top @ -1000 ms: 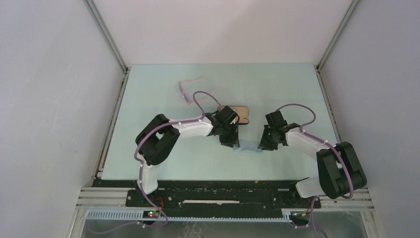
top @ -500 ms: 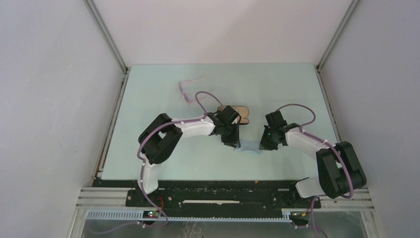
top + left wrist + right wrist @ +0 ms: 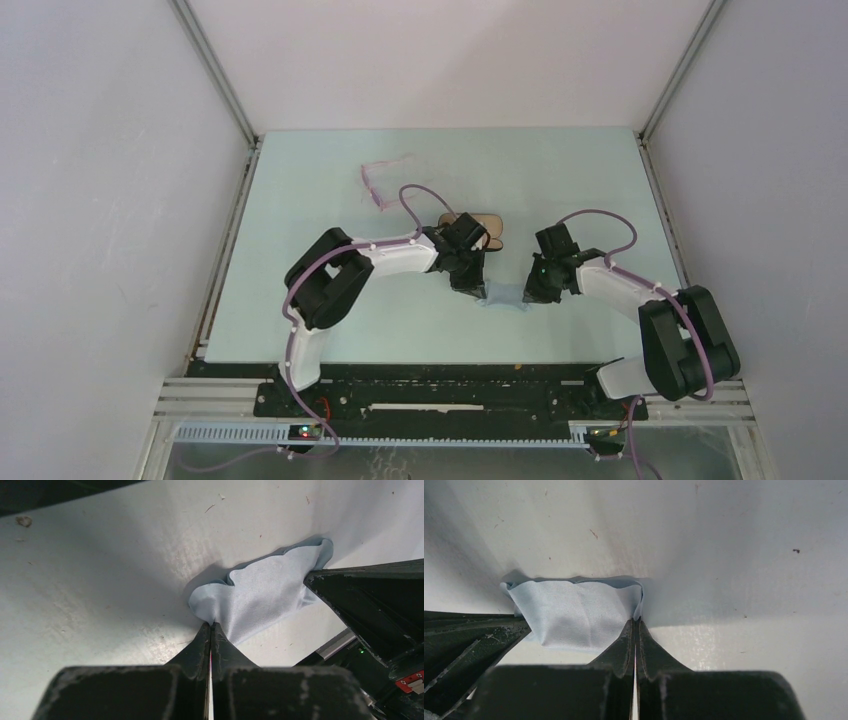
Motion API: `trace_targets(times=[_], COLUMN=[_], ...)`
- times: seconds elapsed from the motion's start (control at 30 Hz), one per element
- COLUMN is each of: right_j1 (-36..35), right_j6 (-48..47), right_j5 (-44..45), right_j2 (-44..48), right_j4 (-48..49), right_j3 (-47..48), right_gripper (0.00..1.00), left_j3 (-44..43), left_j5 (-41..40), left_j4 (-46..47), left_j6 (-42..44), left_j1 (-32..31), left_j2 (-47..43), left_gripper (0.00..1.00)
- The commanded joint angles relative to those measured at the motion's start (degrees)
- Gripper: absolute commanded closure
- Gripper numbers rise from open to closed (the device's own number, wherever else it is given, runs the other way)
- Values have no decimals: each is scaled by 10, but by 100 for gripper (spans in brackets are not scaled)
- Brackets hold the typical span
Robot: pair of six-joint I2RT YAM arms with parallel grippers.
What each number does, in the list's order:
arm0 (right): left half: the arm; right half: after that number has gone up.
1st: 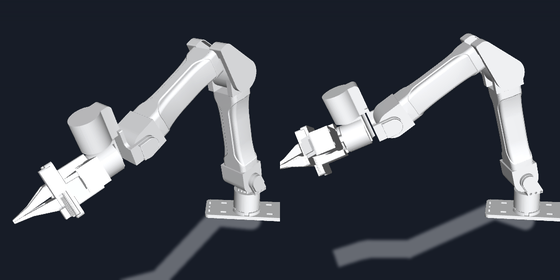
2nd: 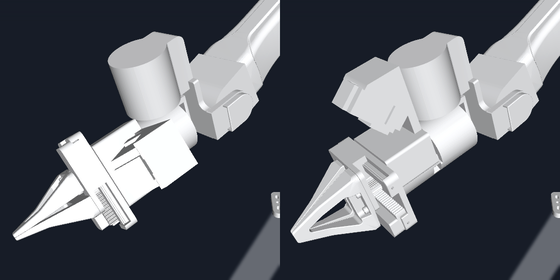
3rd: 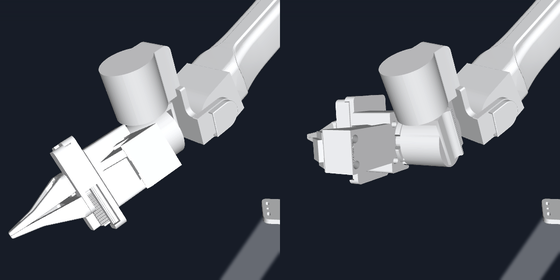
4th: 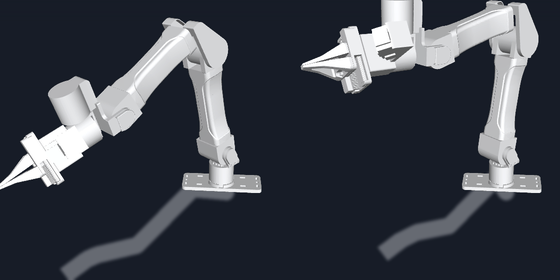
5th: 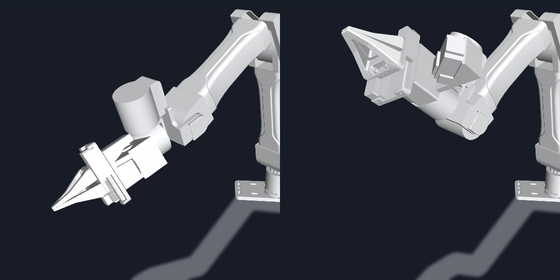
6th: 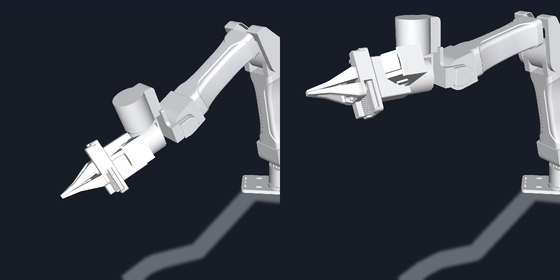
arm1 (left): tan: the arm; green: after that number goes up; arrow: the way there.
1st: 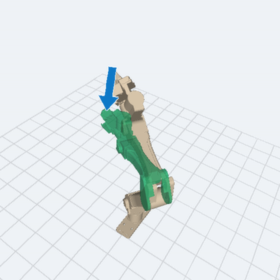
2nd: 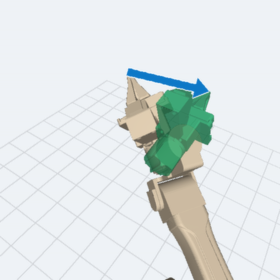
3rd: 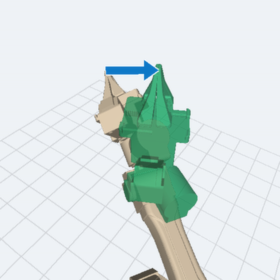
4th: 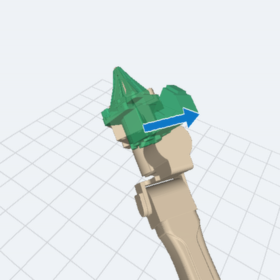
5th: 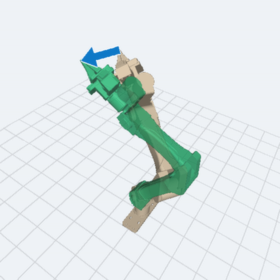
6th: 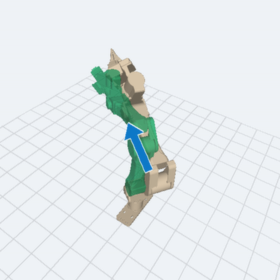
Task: Organize the sunglasses
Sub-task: Pick up the glasses cleaning cloth from the center of the board.
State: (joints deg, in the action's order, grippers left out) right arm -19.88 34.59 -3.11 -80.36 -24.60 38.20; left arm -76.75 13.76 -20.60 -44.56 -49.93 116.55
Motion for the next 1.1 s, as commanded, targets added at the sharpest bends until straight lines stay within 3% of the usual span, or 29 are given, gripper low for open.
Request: trace_targets(times=[0.0,0.4,0.77,1.07], right_j1=[-7,-4,-6,-10], right_j6=[1,22,15,-7], right_j5=[-17,-15,-13,-6], right_j2=[31,119,107,54], right_j4=[-19,-52,-53,-49], right_j3=[-3,34,71,156], right_gripper=[100,100,100,100], left_j3=[-7,-17,-23,-58], left_j5=[-30,-34,-15,-15], left_j4=[-33,-41,-41,-62], left_j6=[18,14,27,50], left_j1=[-5,4,28,68], left_j2=[4,-85,-114,-130], left_gripper=[100,100,100,100])
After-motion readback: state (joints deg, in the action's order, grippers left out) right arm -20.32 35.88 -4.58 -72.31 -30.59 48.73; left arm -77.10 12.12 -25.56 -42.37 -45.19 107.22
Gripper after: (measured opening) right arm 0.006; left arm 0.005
